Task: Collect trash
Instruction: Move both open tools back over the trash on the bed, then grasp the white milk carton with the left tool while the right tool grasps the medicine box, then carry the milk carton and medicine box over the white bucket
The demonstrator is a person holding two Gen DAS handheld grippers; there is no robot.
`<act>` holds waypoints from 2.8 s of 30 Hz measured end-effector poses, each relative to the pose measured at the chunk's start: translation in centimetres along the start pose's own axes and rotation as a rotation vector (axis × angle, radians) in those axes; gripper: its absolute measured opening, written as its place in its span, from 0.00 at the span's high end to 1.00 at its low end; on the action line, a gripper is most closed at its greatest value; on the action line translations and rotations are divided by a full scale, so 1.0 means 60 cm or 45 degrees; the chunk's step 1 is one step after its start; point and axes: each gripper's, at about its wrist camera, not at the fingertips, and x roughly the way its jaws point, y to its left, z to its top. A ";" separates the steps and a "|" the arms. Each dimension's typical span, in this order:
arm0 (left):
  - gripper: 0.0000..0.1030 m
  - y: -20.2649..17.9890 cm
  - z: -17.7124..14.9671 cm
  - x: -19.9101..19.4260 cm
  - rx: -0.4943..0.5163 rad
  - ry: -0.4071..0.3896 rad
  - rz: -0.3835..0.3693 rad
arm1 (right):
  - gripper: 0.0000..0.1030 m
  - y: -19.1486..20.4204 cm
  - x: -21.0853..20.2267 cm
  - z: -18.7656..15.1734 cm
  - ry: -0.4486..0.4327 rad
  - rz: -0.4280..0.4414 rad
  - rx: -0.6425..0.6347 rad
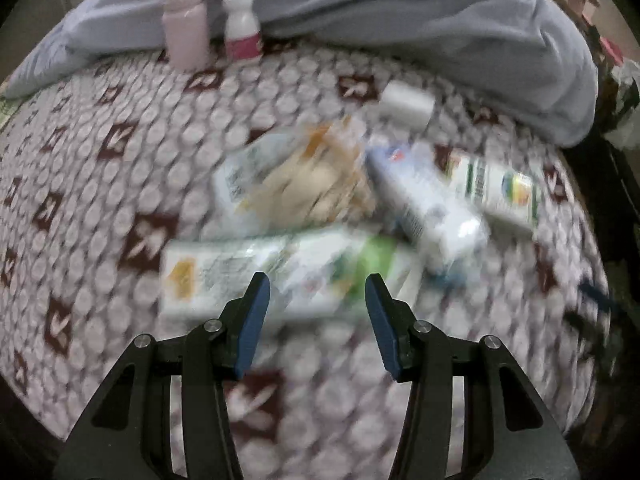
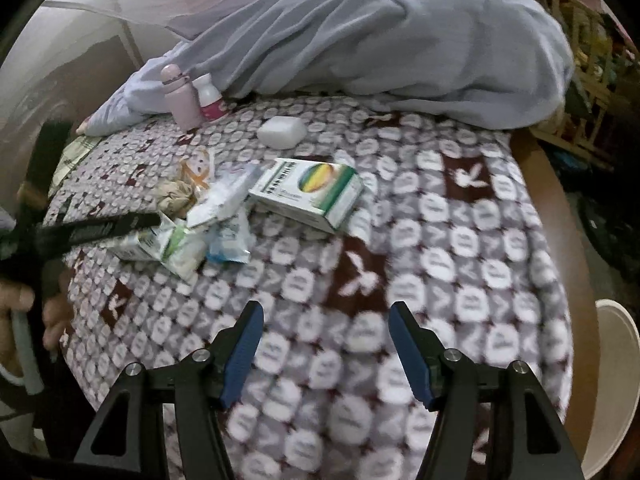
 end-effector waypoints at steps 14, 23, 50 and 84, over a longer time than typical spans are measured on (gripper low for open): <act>0.53 0.101 -0.055 -0.064 -0.158 -0.035 0.057 | 0.37 0.073 0.050 0.074 -0.003 0.085 -0.106; 0.48 0.115 -0.007 -0.015 -0.398 -0.060 0.003 | 0.33 0.009 0.106 0.188 -0.025 -0.083 -0.117; 0.39 0.127 -0.006 0.055 -0.456 0.009 -0.122 | 0.49 0.046 0.130 0.097 0.062 -0.064 -0.392; 0.39 -0.254 -0.057 -0.082 0.221 -0.171 -0.217 | 0.49 -0.100 -0.123 -0.069 -0.176 -0.112 0.067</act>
